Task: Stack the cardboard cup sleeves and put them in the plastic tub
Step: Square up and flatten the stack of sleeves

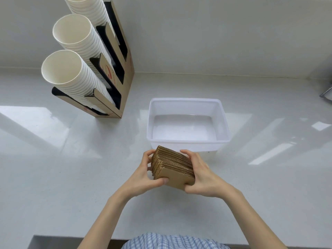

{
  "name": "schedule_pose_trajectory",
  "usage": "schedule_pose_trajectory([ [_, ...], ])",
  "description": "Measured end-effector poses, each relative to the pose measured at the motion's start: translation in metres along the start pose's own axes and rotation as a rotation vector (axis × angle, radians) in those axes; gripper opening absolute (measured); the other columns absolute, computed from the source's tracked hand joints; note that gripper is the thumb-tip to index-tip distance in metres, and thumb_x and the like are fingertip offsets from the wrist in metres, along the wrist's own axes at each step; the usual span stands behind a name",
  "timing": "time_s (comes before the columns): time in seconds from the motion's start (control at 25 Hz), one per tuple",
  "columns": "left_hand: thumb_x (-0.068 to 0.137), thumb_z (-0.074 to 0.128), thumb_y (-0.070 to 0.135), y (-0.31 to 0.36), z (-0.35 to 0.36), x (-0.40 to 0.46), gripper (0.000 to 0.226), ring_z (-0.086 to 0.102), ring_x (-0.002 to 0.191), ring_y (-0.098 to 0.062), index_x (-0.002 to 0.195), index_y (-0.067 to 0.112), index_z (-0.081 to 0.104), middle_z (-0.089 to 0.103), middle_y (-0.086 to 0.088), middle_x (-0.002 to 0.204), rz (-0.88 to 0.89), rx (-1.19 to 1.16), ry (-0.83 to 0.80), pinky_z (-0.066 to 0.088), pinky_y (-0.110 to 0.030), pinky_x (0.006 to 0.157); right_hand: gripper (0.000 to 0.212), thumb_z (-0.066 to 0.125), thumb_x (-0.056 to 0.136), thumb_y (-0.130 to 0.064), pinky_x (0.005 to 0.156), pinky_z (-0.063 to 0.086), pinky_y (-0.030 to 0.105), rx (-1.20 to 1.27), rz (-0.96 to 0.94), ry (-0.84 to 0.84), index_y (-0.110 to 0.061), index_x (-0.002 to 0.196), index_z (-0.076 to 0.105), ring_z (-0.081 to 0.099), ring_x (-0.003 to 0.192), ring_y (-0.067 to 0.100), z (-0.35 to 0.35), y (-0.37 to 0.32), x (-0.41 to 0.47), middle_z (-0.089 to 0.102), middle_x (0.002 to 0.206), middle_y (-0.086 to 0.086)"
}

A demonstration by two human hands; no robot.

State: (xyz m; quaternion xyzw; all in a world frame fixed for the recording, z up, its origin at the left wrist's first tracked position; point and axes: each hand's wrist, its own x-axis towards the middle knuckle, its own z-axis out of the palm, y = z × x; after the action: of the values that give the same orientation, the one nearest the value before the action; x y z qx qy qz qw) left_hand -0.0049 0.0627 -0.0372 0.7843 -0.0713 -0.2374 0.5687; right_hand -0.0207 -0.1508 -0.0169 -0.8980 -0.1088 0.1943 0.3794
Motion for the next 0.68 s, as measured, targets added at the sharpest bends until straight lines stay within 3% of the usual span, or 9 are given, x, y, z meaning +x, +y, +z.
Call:
schedule_pose_trajectory([
  [0.12, 0.052, 0.071, 0.047, -0.010, 0.001, -0.002, 0.072, 0.040, 0.117, 0.005, 0.107, 0.055, 0.025, 0.040, 0.011, 0.127, -0.048, 0.032, 0.004, 0.036, -0.011, 0.093, 0.086, 0.065, 0.064, -0.021, 0.105, 0.033, 0.032, 0.081, 0.048, 0.017, -0.045, 0.130, 0.014, 0.033, 0.113, 0.009, 0.006, 0.006, -0.005, 0.031, 0.120, -0.008],
  [0.2, 0.053, 0.072, 0.047, -0.016, 0.001, -0.005, 0.071, 0.045, 0.117, -0.003, 0.106, 0.055, 0.025, 0.041, 0.010, 0.128, -0.073, 0.032, -0.004, 0.039, -0.015, 0.093, 0.086, 0.068, 0.067, -0.019, 0.099, 0.037, 0.024, 0.218, 0.092, 0.053, -0.055, 0.122, 0.012, 0.040, 0.112, 0.011, 0.010, 0.012, -0.007, 0.035, 0.122, -0.006],
  [0.28, 0.054, 0.073, 0.045, -0.021, 0.000, -0.007, 0.074, 0.045, 0.120, -0.008, 0.109, 0.055, 0.024, 0.042, 0.005, 0.129, -0.083, 0.047, 0.008, 0.037, -0.027, 0.101, 0.093, 0.071, 0.069, -0.015, 0.092, 0.035, 0.008, 0.361, 0.137, 0.067, -0.051, 0.130, 0.010, 0.041, 0.114, -0.002, 0.017, 0.017, -0.008, 0.036, 0.123, -0.013],
  [0.4, 0.053, 0.072, 0.047, -0.023, -0.001, -0.008, 0.078, 0.038, 0.122, -0.006, 0.109, 0.059, 0.019, 0.041, 0.017, 0.123, -0.050, 0.154, 0.031, 0.032, -0.028, 0.104, 0.098, 0.070, 0.071, -0.009, 0.079, 0.031, -0.008, 0.471, 0.177, 0.062, -0.040, 0.139, 0.006, 0.036, 0.106, -0.028, 0.031, 0.023, -0.011, 0.033, 0.122, -0.019],
  [0.52, 0.053, 0.071, 0.048, -0.024, 0.001, -0.007, 0.083, 0.037, 0.122, -0.008, 0.115, 0.054, 0.017, 0.041, 0.018, 0.123, 0.007, 0.259, 0.063, 0.031, -0.029, 0.103, 0.096, 0.070, 0.073, -0.006, 0.081, 0.030, -0.007, 0.535, 0.198, 0.136, -0.035, 0.140, 0.008, 0.031, 0.104, -0.033, 0.041, 0.025, -0.012, 0.034, 0.126, -0.019],
  [0.64, 0.059, 0.074, 0.040, -0.023, 0.004, -0.005, 0.089, 0.036, 0.122, -0.008, 0.122, 0.052, 0.013, 0.039, 0.021, 0.124, 0.067, 0.285, 0.095, 0.029, -0.029, 0.105, 0.090, 0.068, 0.073, -0.005, 0.093, 0.034, 0.007, 0.547, 0.208, 0.239, -0.037, 0.139, 0.016, 0.040, 0.117, -0.014, 0.039, 0.022, -0.008, 0.040, 0.131, -0.017],
  [0.68, 0.060, 0.075, 0.036, -0.023, 0.004, -0.004, 0.089, 0.036, 0.121, -0.007, 0.120, 0.055, 0.012, 0.037, 0.026, 0.122, 0.085, 0.285, 0.107, 0.029, -0.028, 0.104, 0.089, 0.068, 0.073, -0.005, 0.093, 0.035, 0.006, 0.524, 0.201, 0.256, -0.039, 0.137, 0.017, 0.043, 0.118, -0.008, 0.038, 0.022, -0.008, 0.044, 0.130, -0.017],
])
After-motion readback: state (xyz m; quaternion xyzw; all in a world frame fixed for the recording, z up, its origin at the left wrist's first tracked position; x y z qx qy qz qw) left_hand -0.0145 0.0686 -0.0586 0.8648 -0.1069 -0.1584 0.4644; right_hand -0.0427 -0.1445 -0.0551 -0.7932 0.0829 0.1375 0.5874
